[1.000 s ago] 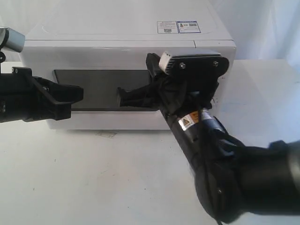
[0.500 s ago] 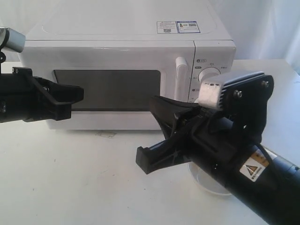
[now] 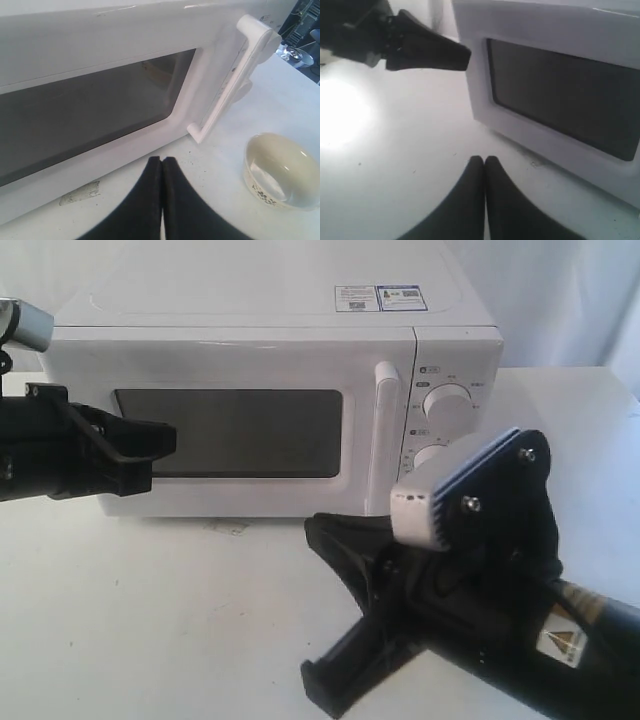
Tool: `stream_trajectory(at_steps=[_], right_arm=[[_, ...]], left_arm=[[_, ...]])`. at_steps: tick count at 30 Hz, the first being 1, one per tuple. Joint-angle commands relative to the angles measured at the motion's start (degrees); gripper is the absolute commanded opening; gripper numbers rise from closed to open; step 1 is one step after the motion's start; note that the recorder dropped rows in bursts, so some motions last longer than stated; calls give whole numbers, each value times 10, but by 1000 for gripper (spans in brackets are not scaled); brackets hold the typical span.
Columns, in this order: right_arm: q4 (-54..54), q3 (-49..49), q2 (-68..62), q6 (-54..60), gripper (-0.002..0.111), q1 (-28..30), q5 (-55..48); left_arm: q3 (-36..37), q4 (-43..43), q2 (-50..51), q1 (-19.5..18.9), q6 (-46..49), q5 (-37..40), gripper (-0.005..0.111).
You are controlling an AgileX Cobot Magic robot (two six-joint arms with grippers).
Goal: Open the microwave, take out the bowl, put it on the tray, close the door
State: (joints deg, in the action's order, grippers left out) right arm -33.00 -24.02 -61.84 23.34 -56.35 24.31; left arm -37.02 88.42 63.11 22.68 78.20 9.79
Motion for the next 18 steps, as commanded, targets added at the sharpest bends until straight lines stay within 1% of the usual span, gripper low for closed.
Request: stream_trajectory(at_steps=[1, 5, 8, 13, 18], right_arm=[[5, 20, 109, 32, 0, 7, -75], [5, 53, 209, 33, 0, 49, -110], [5, 91, 270, 10, 0, 103, -128], [5, 161, 355, -41, 0, 192, -126], [5, 197, 421, -58, 0, 249, -127]], left_arm=[[5, 9, -5, 4, 0, -1, 0], [4, 9, -5, 4, 0, -2, 0], [4, 9, -5, 4, 0, -2, 0], [4, 9, -5, 4, 0, -2, 0], [4, 9, -5, 4, 0, -2, 0]])
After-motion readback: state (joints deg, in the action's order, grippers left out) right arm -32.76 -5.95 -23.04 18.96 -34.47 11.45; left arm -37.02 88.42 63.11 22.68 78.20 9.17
